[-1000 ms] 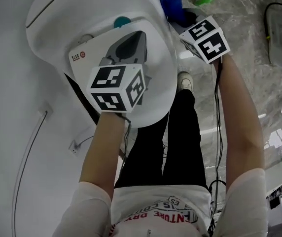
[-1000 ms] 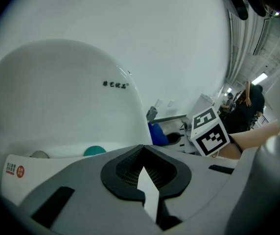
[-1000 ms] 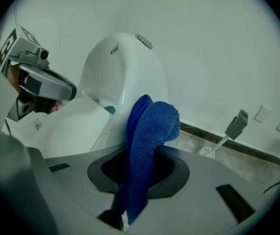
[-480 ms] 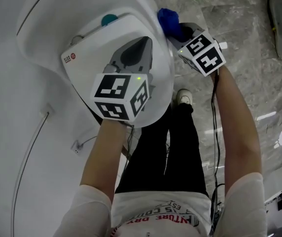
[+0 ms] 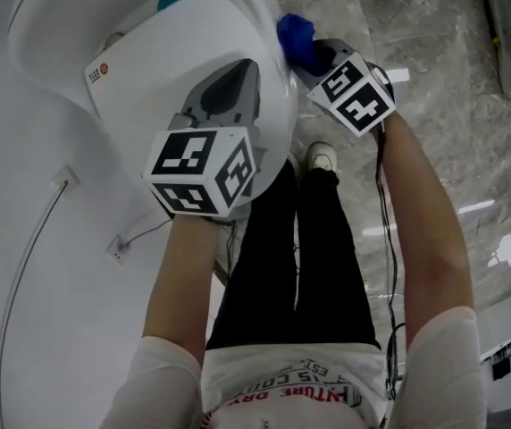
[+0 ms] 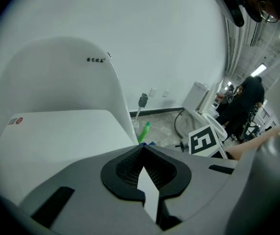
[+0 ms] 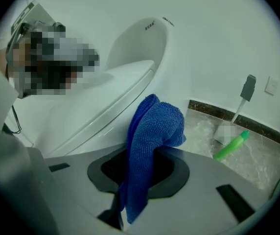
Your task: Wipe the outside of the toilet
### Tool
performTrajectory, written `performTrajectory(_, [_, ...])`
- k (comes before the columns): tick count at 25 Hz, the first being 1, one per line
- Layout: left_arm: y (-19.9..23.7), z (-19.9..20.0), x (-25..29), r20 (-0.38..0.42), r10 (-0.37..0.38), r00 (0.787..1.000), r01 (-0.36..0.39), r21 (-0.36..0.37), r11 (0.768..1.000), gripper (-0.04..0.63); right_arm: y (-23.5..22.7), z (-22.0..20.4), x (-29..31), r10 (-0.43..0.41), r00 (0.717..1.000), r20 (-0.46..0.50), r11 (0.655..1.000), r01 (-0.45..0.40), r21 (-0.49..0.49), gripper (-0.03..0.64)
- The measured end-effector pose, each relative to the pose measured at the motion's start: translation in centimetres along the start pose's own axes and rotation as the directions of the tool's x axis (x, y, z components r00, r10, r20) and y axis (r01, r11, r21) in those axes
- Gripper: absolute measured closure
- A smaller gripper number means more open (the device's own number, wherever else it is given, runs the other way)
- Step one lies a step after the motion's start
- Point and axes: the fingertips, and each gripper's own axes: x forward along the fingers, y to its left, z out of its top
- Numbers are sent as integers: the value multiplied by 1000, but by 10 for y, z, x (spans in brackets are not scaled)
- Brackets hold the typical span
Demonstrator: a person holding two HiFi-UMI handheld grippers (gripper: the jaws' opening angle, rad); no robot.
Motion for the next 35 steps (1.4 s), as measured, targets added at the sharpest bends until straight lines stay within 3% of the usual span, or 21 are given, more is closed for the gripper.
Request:
performTrajectory(7, [-25, -38, -17, 9, 42, 999, -41, -50, 998, 589, 32, -33, -7, 27, 999, -19, 1000, -28, -8, 540])
performTrajectory(19, [-54, -113, -56, -17, 27, 999, -28, -74, 997, 589, 100, -82, -8, 20, 999, -46, 999, -18, 35, 540])
performTrajectory(35, [-66, -198, -138, 14, -67, 998, 67, 8, 998, 589, 189, -126, 1, -99, 993, -66, 981, 109, 159, 540])
